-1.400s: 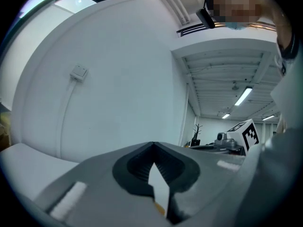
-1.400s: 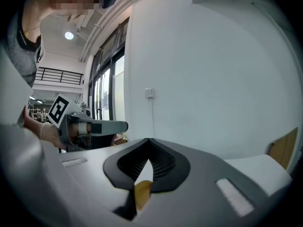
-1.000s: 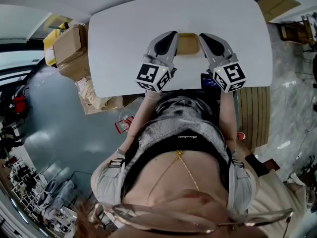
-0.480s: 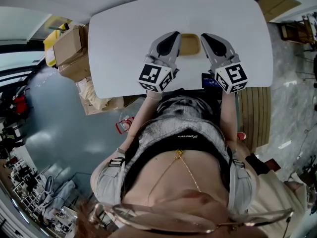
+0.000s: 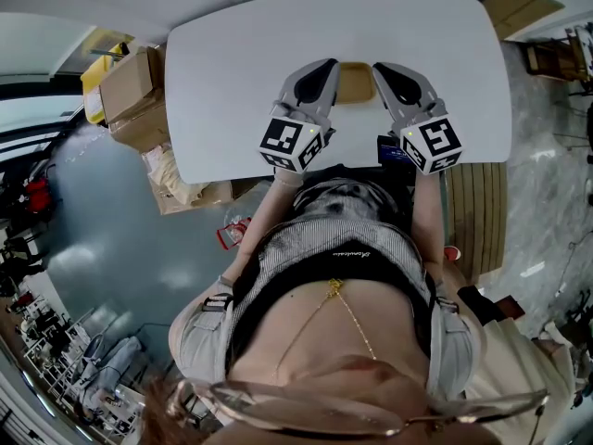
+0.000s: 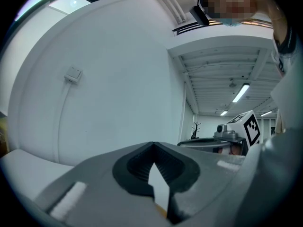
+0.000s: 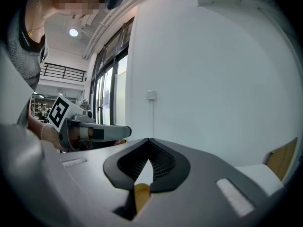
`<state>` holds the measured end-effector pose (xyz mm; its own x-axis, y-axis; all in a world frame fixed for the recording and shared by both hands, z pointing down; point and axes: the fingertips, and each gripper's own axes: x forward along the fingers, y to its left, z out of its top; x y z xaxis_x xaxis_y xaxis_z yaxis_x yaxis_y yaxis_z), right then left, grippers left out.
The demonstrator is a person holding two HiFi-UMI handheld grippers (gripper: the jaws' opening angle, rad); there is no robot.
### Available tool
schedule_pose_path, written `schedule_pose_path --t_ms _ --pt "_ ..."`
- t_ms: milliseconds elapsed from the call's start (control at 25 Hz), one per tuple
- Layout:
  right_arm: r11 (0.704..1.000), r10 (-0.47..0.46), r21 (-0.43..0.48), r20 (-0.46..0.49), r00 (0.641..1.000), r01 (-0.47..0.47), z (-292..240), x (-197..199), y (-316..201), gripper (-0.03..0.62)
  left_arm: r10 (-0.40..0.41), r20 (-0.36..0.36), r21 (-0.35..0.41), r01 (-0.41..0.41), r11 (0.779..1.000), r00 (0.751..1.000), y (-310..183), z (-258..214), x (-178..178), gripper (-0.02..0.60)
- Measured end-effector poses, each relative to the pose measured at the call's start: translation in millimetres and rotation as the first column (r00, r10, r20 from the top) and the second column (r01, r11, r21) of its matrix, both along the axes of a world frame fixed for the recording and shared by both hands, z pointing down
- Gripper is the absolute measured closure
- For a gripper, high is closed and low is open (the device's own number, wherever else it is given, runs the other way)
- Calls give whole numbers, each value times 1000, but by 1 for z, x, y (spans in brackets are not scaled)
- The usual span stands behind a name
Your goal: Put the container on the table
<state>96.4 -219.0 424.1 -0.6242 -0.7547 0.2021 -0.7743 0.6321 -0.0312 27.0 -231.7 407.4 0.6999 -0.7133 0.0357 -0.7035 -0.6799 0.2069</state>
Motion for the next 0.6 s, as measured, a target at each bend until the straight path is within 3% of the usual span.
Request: schedule_pose_path --t_ms 600 --pt "1000 -9 -23 -16 1000 9 7 -5 -7 569 -2 3 -17 2 1000 1000 -9 6 -4 581"
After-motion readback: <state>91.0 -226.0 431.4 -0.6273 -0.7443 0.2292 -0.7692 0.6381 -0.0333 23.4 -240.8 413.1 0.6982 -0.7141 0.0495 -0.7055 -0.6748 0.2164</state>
